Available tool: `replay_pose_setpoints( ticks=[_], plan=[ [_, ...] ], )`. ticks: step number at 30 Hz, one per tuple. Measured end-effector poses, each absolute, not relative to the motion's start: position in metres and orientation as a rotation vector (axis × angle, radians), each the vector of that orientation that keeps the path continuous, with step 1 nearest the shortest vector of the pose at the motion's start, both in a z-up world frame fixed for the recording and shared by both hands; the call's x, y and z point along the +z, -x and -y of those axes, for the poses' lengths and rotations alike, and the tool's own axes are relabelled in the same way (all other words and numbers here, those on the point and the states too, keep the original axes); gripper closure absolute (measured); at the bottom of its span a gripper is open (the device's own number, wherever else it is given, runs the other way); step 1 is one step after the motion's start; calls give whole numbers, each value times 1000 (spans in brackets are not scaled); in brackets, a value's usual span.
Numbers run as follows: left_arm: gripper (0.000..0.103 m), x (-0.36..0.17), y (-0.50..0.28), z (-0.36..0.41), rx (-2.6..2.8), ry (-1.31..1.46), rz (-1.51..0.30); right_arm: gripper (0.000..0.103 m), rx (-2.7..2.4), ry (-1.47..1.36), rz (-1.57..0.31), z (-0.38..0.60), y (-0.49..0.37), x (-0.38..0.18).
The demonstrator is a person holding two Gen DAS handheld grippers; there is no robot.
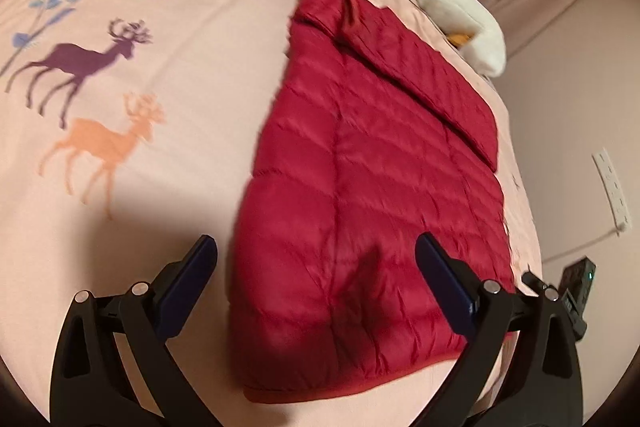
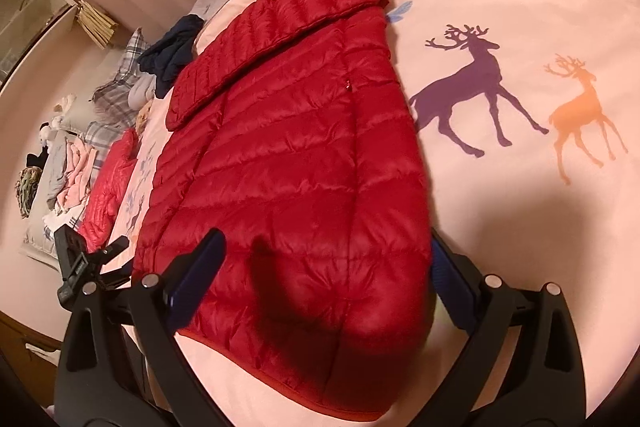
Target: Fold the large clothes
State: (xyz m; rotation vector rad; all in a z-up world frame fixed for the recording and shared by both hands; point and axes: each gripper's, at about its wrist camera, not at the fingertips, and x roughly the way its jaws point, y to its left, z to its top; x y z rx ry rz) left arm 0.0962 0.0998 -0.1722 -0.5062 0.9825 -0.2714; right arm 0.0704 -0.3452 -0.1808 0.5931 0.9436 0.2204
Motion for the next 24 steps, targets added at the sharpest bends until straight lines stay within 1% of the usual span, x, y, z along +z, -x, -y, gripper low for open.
replay_pose_setpoints(
  ticks=[9, 17, 21, 24],
  plan=[
    [3, -177, -98, -95, -399, 561, -971, 4, 276, -644, -923, 345, -76, -183],
    [3, -178, -118, -91, -476, 655, -967, 6, 349, -733, -904, 347, -102, -187],
    [3, -178, -126, -83, -489, 662, -973, 9, 380, -789, -899, 348, -115, -189],
    [3, -177, -127, -78, -492, 655, -974, 11, 388, -779, -904, 344, -115, -189]
  ],
)
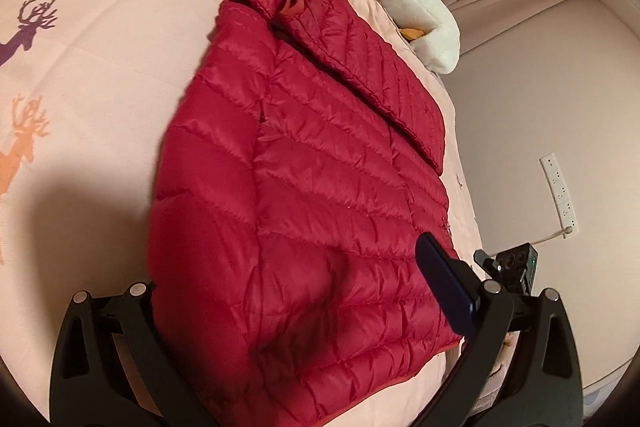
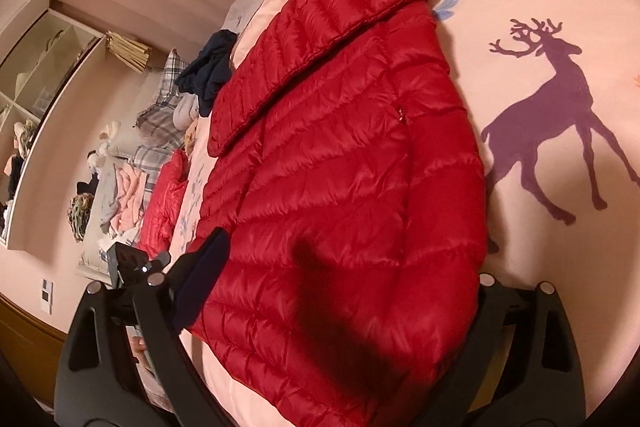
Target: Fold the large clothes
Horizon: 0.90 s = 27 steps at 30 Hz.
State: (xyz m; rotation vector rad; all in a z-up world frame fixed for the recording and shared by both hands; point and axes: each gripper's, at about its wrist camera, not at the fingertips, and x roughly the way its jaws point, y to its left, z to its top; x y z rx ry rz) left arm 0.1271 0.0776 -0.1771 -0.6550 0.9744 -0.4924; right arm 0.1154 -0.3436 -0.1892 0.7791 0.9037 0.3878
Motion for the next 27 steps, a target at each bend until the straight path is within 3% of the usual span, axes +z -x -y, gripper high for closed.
replay_pose_setpoints(
  ticks=[7, 27],
  plan=[
    [3, -180, -115, -78, -513, 650, -974, 23, 429, -807, -927, 348, -96, -194],
    [3, -181, -84, -73, -534, 612, -987, 23, 471, -749, -964, 327, -63, -193]
  ],
)
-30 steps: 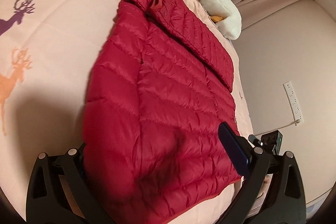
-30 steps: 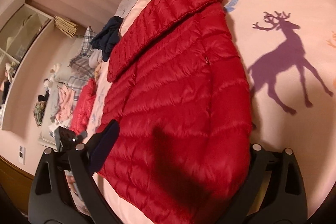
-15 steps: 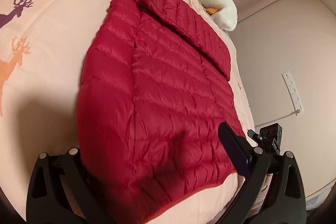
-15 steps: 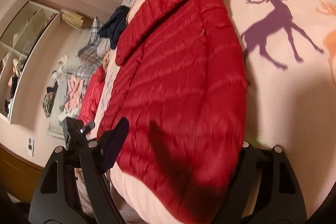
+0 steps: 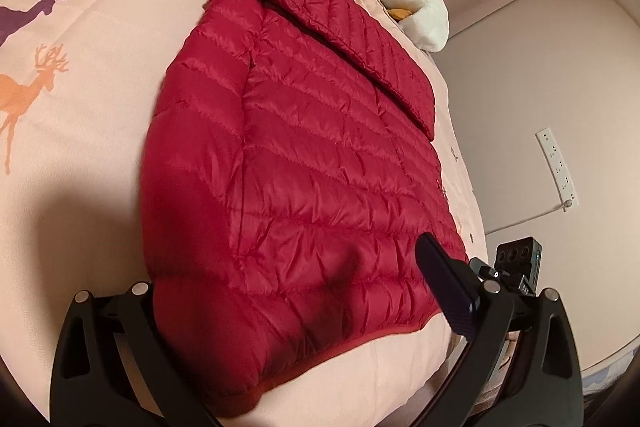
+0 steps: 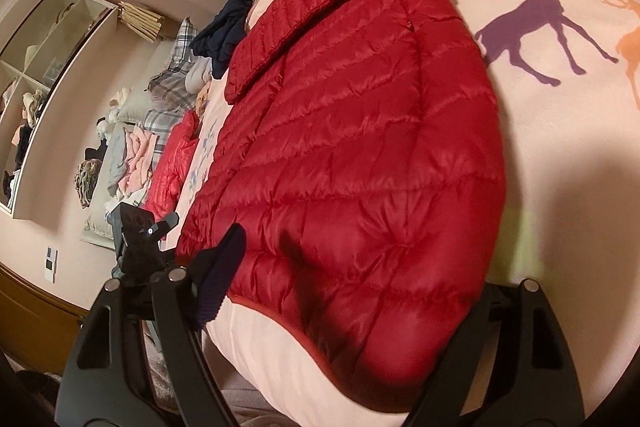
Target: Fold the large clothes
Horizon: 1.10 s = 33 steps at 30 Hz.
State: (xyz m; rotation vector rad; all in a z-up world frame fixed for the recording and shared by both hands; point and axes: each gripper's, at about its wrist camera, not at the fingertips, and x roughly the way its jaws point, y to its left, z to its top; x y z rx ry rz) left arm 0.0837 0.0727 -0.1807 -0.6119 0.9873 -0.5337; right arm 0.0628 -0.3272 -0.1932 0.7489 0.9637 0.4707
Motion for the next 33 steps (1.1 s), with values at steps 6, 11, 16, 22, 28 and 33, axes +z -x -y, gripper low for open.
replay_pose_setpoints(
  ticks=[6, 11, 16, 22, 28, 33],
  plan=[
    [10, -181, -92, -65, -536, 609, -985, 35, 466, -747, -959, 322, -65, -195],
    [24, -182, -91, -64, -514, 581, -991, 49, 459, -754, -962, 322, -68, -198],
    [41, -186, -89, -71, -484, 574, -1003, 53, 451, -763, -959, 322, -68, -199],
    [47, -186, -88, -69, -450, 525, -1007, 55, 435, -754, -959, 320, -67, -198],
    [49, -181, -84, -57, -399, 418, -1006, 61, 422, -723, -958, 315, -67, -197],
    [56, -179, -81, -54, -351, 365, -1007, 63, 412, -714, -955, 312, -67, -197]
  ],
)
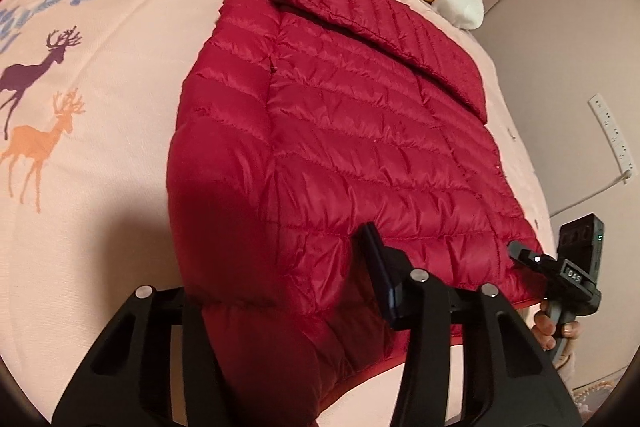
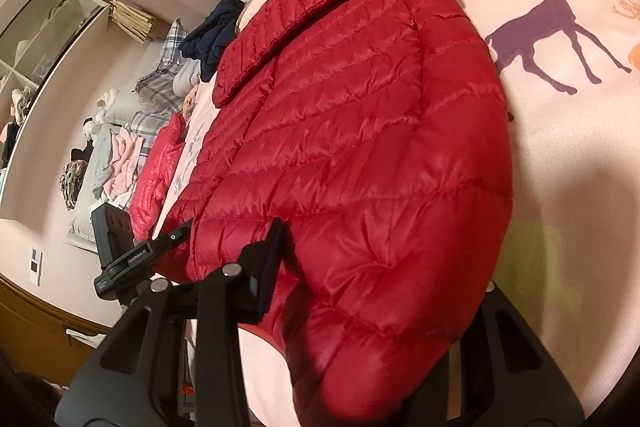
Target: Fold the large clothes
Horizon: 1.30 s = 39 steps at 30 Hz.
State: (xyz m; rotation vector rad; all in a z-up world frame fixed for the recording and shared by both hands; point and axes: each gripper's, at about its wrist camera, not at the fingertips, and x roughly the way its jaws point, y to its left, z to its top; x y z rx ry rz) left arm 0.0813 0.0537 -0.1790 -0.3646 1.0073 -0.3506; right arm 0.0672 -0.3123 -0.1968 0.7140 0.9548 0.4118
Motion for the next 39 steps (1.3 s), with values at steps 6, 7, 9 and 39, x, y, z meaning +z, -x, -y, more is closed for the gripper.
replay_pose_setpoints(
  ticks=[6, 7, 9, 39],
  plan=[
    [66, -176, -78, -54, -312, 352, -995, 67, 400, -714, -947, 313, -66, -199],
    [67, -176, -77, -54, -310, 355, -992, 68, 399, -714, -946, 313, -66, -199],
    [73, -175, -76, -54, -306, 355, -986, 68, 397, -712, -944, 312, -66, -199],
    [87, -150, -61, -47, -311, 312, -894, 81, 414, -672, -888, 310, -60, -186]
  ],
)
